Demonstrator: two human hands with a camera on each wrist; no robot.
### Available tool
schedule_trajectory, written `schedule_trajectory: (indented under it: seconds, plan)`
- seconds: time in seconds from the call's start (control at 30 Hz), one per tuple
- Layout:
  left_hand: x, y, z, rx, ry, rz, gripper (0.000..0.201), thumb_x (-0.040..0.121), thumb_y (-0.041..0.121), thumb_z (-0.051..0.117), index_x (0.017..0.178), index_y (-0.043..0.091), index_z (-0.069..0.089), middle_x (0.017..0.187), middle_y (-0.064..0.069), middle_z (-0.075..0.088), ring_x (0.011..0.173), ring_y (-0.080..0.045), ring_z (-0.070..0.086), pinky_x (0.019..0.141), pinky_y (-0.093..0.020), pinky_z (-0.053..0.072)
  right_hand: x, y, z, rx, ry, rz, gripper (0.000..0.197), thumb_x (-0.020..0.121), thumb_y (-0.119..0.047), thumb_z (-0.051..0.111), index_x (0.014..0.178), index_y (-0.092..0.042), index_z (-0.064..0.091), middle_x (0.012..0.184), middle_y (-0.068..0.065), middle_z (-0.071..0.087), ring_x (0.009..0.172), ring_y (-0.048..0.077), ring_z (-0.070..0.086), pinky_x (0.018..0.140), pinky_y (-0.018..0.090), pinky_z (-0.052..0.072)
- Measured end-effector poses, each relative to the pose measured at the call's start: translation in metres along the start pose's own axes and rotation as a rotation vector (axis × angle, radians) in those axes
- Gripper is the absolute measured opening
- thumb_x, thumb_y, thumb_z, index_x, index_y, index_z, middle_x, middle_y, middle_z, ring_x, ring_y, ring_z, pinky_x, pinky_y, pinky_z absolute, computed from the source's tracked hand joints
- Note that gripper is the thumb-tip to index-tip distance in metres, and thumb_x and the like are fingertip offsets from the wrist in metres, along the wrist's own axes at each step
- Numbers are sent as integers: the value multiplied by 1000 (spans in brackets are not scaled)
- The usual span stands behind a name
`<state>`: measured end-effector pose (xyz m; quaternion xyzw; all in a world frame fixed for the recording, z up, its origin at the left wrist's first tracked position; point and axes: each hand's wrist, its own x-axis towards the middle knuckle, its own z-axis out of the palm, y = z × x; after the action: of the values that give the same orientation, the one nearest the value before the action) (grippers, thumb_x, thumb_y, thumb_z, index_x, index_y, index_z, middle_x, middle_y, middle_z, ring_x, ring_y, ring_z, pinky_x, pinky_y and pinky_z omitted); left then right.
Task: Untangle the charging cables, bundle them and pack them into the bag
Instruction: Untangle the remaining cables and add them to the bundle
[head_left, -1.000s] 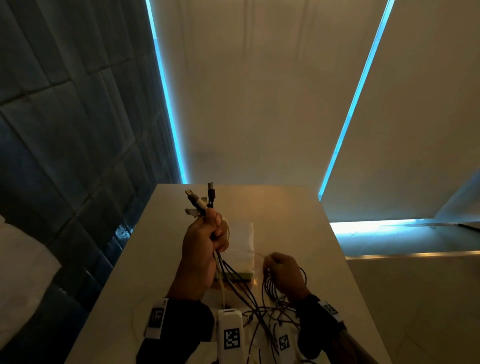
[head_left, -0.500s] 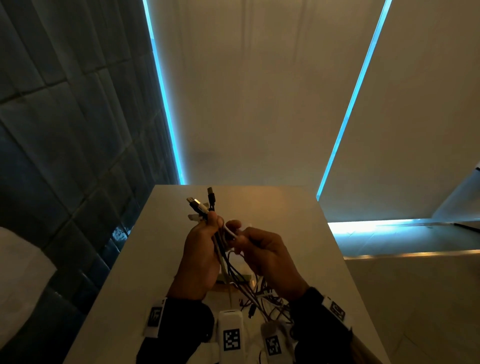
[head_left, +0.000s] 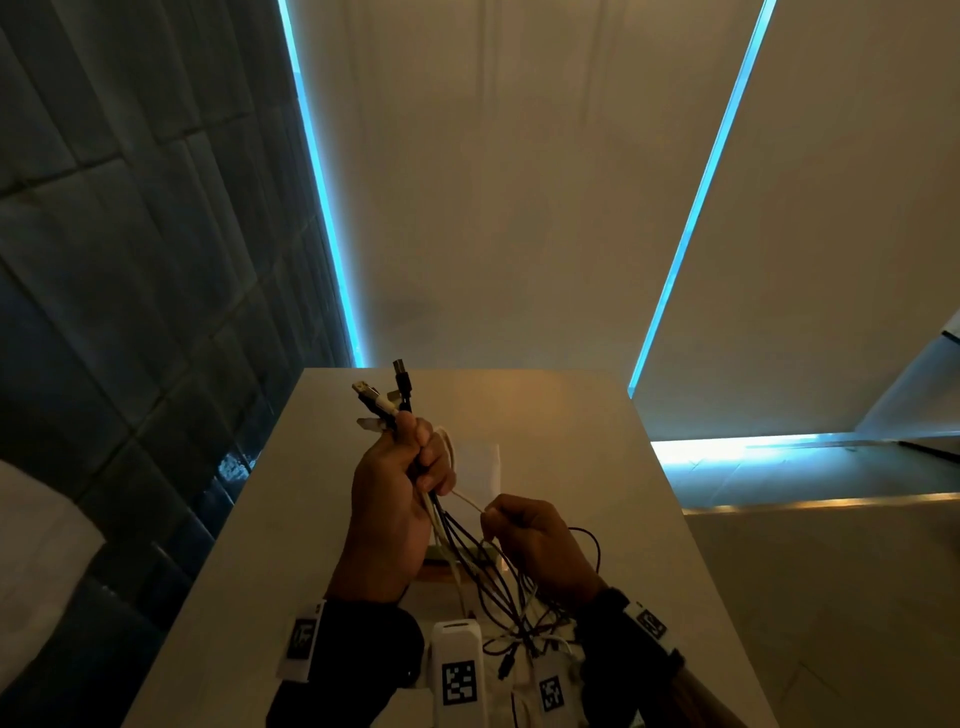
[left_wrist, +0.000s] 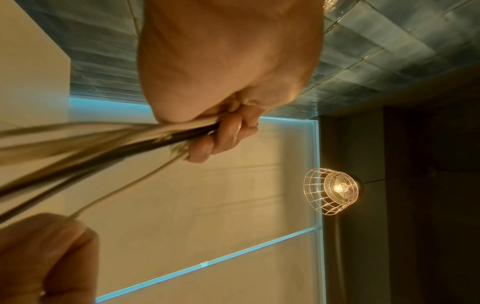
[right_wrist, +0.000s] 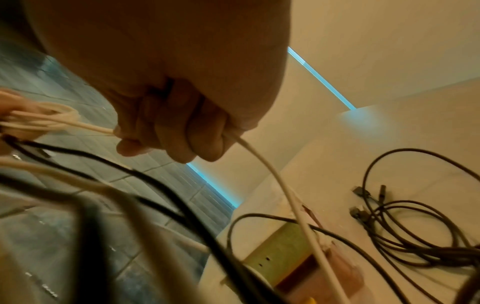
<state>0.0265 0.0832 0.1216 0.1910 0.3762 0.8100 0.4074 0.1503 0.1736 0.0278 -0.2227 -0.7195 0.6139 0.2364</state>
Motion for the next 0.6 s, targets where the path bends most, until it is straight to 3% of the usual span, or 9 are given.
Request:
schedule_trajectory:
  seconds: [0.13,0.33,0.6]
  plan:
    - [-2,-1,-2,89,8,28,35,99,26,32,69,10,40,49,7,34,38,-6,26,42,-20,29,5,22,-1,-46,28,45,27,96,-4,50,70,-3,56,45,-14,45,43,-2,39,50,13,33]
    - [-4,1,-4,131,1,50,35,99,26,32,69,10,41,49,7,34,39,-6,27,43,-21,33,14,53,2,-115,69,54,34,92,0,52,62,-15,54,55,-12,49,56,4,44,59,16,37]
    - [-3,6,-7,109,2,76,36,100,23,30,68,9,39,48,7,31,38,-6,24,41,-20,29,8,76,7,-132,96,90,35,92,3,50,60,-10,52,50,-10,43,51,-1,40,55,14,33]
